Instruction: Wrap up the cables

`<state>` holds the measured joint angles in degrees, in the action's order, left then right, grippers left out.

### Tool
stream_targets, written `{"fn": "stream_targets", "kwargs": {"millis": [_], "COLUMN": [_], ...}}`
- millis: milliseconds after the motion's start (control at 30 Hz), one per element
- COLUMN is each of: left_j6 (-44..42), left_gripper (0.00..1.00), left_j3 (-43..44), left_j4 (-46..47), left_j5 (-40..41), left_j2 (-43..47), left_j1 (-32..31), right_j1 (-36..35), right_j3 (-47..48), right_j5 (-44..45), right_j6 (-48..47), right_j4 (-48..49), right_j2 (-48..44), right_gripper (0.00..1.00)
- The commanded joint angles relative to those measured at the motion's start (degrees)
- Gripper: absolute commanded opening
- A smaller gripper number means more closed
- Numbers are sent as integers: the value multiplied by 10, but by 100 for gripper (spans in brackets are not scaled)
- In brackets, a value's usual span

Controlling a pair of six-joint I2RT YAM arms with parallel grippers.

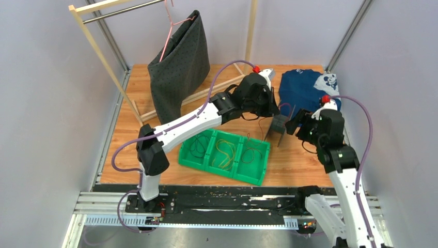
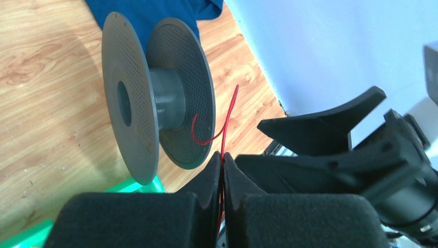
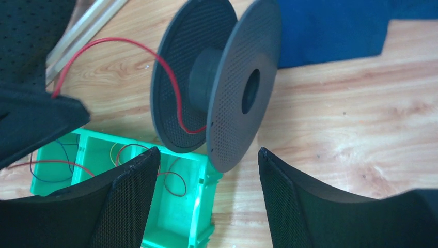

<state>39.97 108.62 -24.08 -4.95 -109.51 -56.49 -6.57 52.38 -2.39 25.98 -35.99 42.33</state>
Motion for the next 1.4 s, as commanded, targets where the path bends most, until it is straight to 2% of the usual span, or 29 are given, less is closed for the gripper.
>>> {"fn": "stream_targets", "kwargs": {"millis": [0,133,267,467,633,1000,1367], "left_j6": [30,48,63,86,92,107,118], "left_gripper": [0,0,0,0,0,0,0], "left_j3": [34,46,51,62,80,86,80], "left_j4": [-45,-56,-55,-51,-60,-46,-34], "left_j5": [-17,-17,-23,-24,-4,-16,-25], "left_j2": [-26,-30,-35,-43,-59,-73,-74], "left_j1": [5,5,5,5,5,10,17], "right_j1": [-4,-22,-60,-148,-176,-178,-185], "right_j3": [-53,-60,-64,-52,-65,-90,-93], "right_j5": [-47,-36,12,200,271,280,289], "right_j6": [-60,-75,-79,-61,-16,9,22], "right_j4": [112,126,140,108,91,127,141], "right_j2": [-53,-47,-28,4,5,35,69], "right_gripper": [73,72,72,68,65,61,47]}}
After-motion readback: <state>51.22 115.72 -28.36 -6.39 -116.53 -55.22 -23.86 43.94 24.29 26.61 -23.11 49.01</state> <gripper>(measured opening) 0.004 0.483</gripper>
